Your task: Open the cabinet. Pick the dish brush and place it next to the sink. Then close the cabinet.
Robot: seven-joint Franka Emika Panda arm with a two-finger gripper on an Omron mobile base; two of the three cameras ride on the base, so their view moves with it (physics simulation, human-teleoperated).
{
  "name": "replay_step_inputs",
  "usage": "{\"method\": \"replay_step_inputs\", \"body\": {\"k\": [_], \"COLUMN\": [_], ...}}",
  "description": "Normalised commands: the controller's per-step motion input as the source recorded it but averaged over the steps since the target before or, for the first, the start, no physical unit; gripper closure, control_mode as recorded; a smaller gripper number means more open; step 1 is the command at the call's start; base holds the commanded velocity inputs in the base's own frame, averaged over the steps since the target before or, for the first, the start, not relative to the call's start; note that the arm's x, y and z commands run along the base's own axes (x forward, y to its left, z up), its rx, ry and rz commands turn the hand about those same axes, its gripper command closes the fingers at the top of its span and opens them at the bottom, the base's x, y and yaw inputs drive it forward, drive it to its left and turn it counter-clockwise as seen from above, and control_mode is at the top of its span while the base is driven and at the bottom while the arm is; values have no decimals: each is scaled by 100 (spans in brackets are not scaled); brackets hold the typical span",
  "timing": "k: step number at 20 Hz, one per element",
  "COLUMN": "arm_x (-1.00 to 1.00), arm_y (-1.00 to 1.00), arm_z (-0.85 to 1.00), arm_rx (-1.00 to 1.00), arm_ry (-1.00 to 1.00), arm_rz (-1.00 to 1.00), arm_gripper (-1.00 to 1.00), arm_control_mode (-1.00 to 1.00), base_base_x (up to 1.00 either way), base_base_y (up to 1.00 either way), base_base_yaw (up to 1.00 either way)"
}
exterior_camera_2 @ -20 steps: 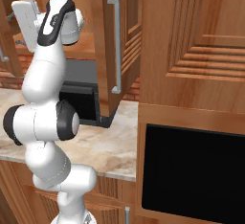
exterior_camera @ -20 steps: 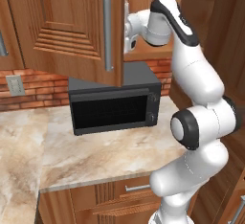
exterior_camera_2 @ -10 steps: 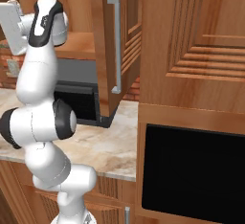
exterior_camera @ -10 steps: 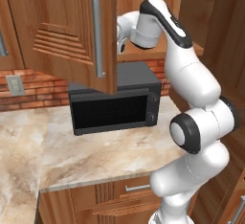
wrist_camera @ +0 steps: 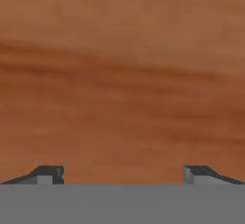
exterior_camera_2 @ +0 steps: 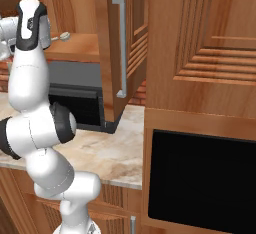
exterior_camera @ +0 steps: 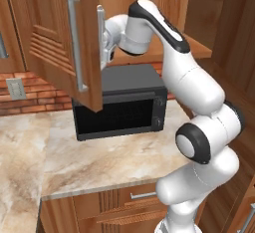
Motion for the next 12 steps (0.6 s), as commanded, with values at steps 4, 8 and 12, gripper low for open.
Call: {"method": "replay_step_inputs", "body": {"k": [4, 8, 12], "arm_x": [-51, -48, -45], "arm_y": [39, 38, 31], "arm_z": [0, 0, 0], "arm_rx": [0, 0, 0], "arm_ry": [0, 0, 0], "arm_rz": [12, 11, 9], "arm_gripper": [-100, -100, -100], "arm_control_mode": [-100, -100, -100], "base_base_x": [0, 0, 0], "base_base_y": [0, 0, 0], "base_base_yaw": [0, 0, 0]}}
